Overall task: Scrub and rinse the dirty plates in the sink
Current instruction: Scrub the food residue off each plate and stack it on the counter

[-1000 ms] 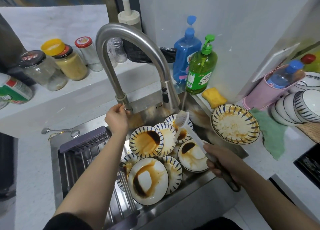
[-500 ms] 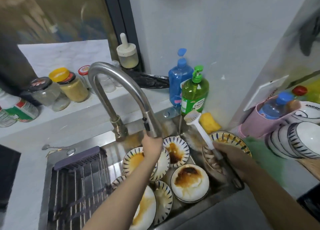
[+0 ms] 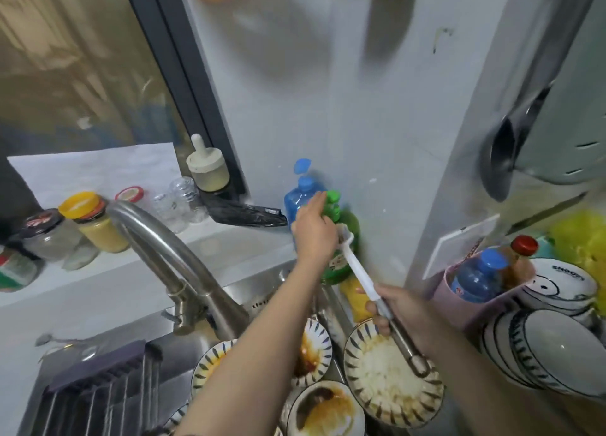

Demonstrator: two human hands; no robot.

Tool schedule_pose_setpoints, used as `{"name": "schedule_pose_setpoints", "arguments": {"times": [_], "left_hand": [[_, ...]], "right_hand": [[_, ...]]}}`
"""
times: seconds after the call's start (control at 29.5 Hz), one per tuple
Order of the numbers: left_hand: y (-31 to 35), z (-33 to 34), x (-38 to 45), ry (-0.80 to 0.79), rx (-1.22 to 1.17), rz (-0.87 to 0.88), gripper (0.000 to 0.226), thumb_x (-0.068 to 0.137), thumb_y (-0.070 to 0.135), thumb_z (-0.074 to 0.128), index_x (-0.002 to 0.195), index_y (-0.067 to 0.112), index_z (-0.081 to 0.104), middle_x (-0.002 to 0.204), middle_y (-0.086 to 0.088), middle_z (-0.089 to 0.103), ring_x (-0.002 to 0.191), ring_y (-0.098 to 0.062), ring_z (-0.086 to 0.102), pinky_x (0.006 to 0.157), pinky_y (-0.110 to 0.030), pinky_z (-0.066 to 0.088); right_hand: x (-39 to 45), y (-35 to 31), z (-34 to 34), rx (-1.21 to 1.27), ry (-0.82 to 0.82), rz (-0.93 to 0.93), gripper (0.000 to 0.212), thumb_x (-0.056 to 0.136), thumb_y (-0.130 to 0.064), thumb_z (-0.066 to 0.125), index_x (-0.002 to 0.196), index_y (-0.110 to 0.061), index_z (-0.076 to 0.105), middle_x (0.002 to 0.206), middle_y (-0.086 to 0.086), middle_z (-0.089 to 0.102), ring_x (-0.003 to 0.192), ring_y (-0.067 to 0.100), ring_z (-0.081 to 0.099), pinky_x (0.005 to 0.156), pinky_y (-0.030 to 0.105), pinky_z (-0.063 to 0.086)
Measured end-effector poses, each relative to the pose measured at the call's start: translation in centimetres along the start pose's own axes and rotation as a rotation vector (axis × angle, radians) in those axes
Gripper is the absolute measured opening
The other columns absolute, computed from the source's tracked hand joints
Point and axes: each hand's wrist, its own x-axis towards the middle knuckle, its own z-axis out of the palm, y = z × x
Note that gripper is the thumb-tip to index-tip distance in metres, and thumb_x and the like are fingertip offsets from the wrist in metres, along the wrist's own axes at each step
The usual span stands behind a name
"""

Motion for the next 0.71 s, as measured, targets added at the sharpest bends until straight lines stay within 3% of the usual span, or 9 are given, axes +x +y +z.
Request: {"name": "schedule_pose_setpoints", "arguments": {"times": [0.1, 0.2, 0.34, 0.44, 0.54, 0.61, 0.65, 0.71], "left_hand": [[1.2, -0.5, 3.9, -0.093, 0.123, 0.053, 0.043, 0.090, -0.001, 0.044, 0.125, 0.014, 0.064, 0.126, -0.007, 0.064, 0.120, -0.027, 0.055, 0.101, -0.032, 0.040], [2.1, -1.2, 7.4, -0.297, 0.253, -0.027, 0.028, 0.095, 0.011, 0.056, 0.121, 0.013, 0.067, 0.125, -0.005, 0.065, 0.117, -0.023, 0.058, 0.096, -0.025, 0.041], [1.7, -1.4, 9.1, -0.437, 0.078, -0.226, 0.030, 0.083, 0.015, 0.074, 0.113, 0.010, 0.071, 0.114, 0.001, 0.067, 0.102, -0.011, 0.060, 0.092, -0.018, 0.043], [1.0, -0.5, 9.3, -0.491, -0.062, -0.324, 0.036, 0.081, 0.016, 0.076, 0.116, 0.011, 0.069, 0.123, -0.007, 0.065, 0.110, -0.018, 0.060, 0.105, -0.031, 0.043], [0.2, 0.8, 10.1, -0.540, -0.218, -0.523, 0.030, 0.086, 0.018, 0.071, 0.115, 0.022, 0.068, 0.121, -0.009, 0.065, 0.106, -0.025, 0.062, 0.104, -0.041, 0.045], [0.7, 0.8, 9.9, -0.549, -0.319, -0.598, 0.033, 0.092, 0.011, 0.061, 0.125, 0.015, 0.062, 0.114, -0.015, 0.066, 0.089, -0.025, 0.061, 0.101, -0.042, 0.046], [0.9, 0.8, 9.9, -0.567, -0.330, -0.608, 0.036, 0.094, 0.009, 0.057, 0.131, 0.009, 0.057, 0.122, -0.018, 0.063, 0.087, -0.025, 0.060, 0.104, -0.044, 0.044], [1.3, 0.7, 9.9, -0.587, -0.269, -0.608, 0.039, 0.097, 0.009, 0.053, 0.135, 0.004, 0.051, 0.136, -0.016, 0.055, 0.103, -0.027, 0.059, 0.109, -0.044, 0.039]], "right_hand": [[0.8, -0.7, 0.6, -0.004, -0.004, -0.011, 0.031, 0.103, -0.024, 0.036, 0.104, -0.006, 0.061, 0.057, 0.001, 0.046, 0.036, 0.009, 0.036, 0.033, 0.018, 0.029], [1.6, -1.4, 0.8, 0.009, -0.034, -0.016, 0.030, 0.102, -0.026, 0.039, 0.106, -0.006, 0.061, 0.057, 0.001, 0.047, 0.038, 0.010, 0.035, 0.034, 0.019, 0.028], [2.7, -1.3, 0.6, -0.007, -0.068, -0.037, 0.031, 0.101, -0.028, 0.040, 0.112, -0.007, 0.059, 0.059, -0.001, 0.049, 0.041, 0.011, 0.036, 0.037, 0.021, 0.030], [3.2, -1.3, 0.5, 0.003, -0.094, -0.057, 0.031, 0.101, -0.027, 0.040, 0.113, -0.005, 0.058, 0.059, 0.000, 0.048, 0.040, 0.010, 0.036, 0.037, 0.021, 0.030], [3.7, -1.2, 0.2, 0.014, -0.105, -0.058, 0.031, 0.101, -0.027, 0.040, 0.113, -0.005, 0.058, 0.058, 0.000, 0.048, 0.039, 0.010, 0.037, 0.037, 0.021, 0.029], [4.0, -0.9, -0.1, 0.035, -0.115, -0.050, 0.031, 0.101, -0.027, 0.041, 0.112, -0.004, 0.058, 0.059, 0.000, 0.048, 0.039, 0.010, 0.037, 0.037, 0.021, 0.030], [4.1, -0.7, -0.2, 0.046, -0.121, -0.047, 0.031, 0.101, -0.027, 0.041, 0.112, -0.004, 0.058, 0.059, 0.000, 0.048, 0.040, 0.011, 0.037, 0.037, 0.021, 0.030], [4.0, -0.4, -0.4, 0.054, -0.128, -0.050, 0.031, 0.100, -0.028, 0.041, 0.111, -0.004, 0.058, 0.060, 0.001, 0.047, 0.041, 0.011, 0.037, 0.037, 0.022, 0.030]]}}
